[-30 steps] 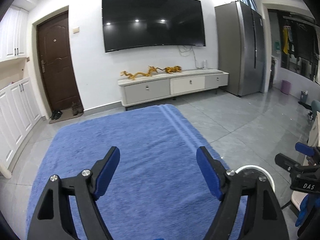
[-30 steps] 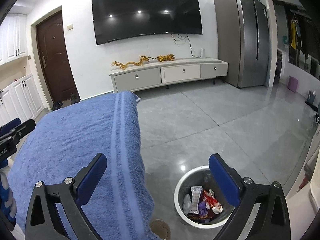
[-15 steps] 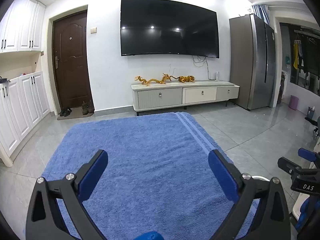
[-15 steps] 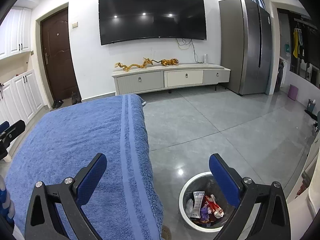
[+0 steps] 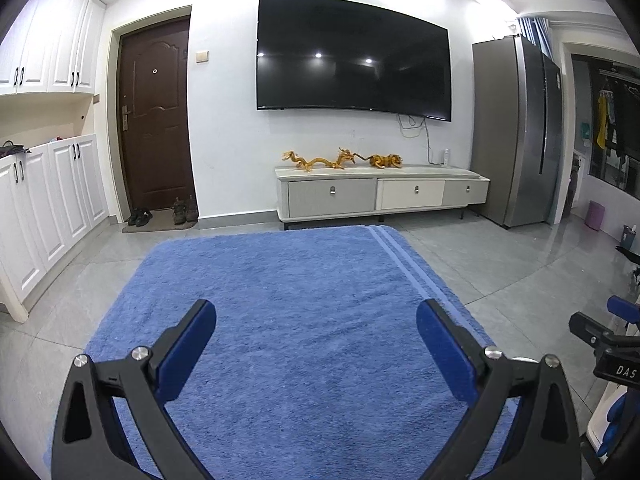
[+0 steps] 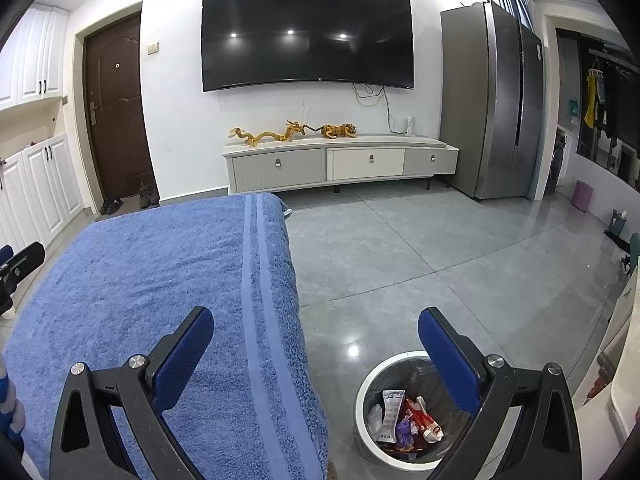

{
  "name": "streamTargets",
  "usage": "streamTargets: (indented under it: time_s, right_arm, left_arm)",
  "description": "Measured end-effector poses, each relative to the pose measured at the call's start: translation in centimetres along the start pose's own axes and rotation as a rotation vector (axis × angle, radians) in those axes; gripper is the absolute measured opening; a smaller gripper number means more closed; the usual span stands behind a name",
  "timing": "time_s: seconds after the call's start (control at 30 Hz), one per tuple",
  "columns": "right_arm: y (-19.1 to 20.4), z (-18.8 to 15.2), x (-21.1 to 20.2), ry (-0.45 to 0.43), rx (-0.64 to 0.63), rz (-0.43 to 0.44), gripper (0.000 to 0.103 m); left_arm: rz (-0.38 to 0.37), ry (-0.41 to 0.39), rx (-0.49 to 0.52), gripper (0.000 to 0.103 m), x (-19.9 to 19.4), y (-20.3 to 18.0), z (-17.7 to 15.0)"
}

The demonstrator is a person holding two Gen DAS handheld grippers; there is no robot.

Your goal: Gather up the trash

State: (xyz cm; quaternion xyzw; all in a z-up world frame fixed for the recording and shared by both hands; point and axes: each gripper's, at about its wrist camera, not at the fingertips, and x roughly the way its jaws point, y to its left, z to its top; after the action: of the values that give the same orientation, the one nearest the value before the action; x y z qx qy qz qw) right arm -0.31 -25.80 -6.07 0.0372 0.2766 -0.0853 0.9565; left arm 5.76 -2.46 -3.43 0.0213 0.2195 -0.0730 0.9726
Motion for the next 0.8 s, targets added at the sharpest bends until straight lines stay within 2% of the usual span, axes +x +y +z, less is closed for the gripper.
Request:
streamTargets:
  time_s: [0.27, 0.47, 0.8]
  right_arm:
    - [0.2, 0.1, -0.2, -0.007, -0.005, -0.014, 0.103]
    - [0.1, 0.1, -0.1, -0.009, 0.007, -0.026, 0.103]
    - [0.6, 0.1, 0.2, 0.0, 0.005, -0.04, 0.103]
  left_arm:
    - [0.024, 0.027, -0.001, 0.101, 0.4, 0.7, -0.1]
    - [0.072, 0.033, 0.018, 0.101, 0.3, 1.1, -0.2]
    - [0.093, 0.059, 0.005, 0.101, 0.7, 2.5, -0.5]
